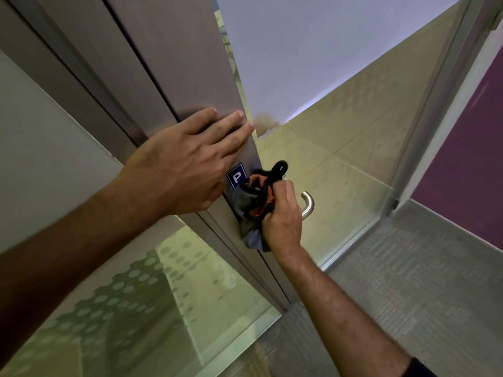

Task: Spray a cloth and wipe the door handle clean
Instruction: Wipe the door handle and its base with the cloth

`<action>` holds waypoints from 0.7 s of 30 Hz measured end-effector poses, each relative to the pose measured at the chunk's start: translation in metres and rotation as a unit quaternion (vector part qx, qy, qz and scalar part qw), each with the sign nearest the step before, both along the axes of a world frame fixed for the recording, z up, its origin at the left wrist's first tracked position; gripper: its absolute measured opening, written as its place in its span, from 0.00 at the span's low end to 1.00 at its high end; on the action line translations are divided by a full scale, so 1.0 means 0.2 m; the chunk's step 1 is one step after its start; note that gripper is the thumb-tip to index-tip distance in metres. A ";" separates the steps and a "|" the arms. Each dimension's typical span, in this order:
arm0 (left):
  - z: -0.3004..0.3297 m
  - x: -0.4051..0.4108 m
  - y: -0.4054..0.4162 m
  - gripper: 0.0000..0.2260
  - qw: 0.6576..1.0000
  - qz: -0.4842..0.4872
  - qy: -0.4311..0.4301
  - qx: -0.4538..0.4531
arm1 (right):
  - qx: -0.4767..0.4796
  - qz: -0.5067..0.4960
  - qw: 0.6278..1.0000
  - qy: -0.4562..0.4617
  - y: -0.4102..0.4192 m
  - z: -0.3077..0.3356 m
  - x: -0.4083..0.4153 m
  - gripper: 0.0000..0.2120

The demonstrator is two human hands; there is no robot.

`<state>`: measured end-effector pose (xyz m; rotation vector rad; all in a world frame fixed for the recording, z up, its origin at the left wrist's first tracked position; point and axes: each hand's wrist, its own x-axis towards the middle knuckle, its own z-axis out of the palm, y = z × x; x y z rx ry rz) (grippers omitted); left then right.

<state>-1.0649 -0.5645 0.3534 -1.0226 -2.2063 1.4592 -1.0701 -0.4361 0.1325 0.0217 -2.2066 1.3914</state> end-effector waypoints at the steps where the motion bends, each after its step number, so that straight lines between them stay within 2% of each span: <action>1: 0.00 0.00 0.00 0.35 1.000 0.002 -0.002 0.000 | 0.040 0.002 0.999 -0.002 -0.01 0.00 0.01 0.18; 4: -0.01 -0.01 0.00 0.36 1.000 0.004 -0.003 -0.001 | 0.157 0.041 0.986 -0.047 0.01 -0.02 0.08 0.11; 6: -0.01 -0.01 -0.01 0.36 1.000 0.005 -0.006 -0.001 | 0.222 0.087 0.965 -0.111 0.06 0.01 0.13 0.12; 9: -0.01 -0.01 -0.01 0.37 1.000 0.006 -0.009 0.003 | 0.222 0.130 0.945 -0.201 0.22 0.12 0.15 0.08; 11: -0.01 -0.01 -0.01 0.37 1.000 0.011 -0.015 0.003 | 0.187 0.116 0.944 -0.247 0.39 0.17 0.14 0.10; 14: -0.03 -0.02 -0.02 0.37 1.000 0.000 -0.012 0.009 | 0.113 -0.029 0.977 -0.177 0.65 0.20 0.13 0.16; 16: -0.03 -0.02 -0.02 0.37 1.000 0.001 -0.008 0.005 | 0.117 -0.078 0.983 -0.118 0.73 0.18 0.05 0.15; 17: -0.03 -0.03 -0.02 0.37 1.000 0.004 -0.007 0.004 | 0.134 -0.061 0.984 -0.103 0.72 0.16 -0.01 0.15; 19: -0.02 -0.03 -0.02 0.37 1.000 0.006 -0.003 -0.002 | 0.140 0.054 0.983 -0.102 0.68 0.08 -0.12 0.20; 21: -0.02 -0.04 -0.02 0.38 1.000 0.005 0.004 -0.011 | 0.066 0.160 0.976 -0.128 0.64 -0.03 -0.18 0.21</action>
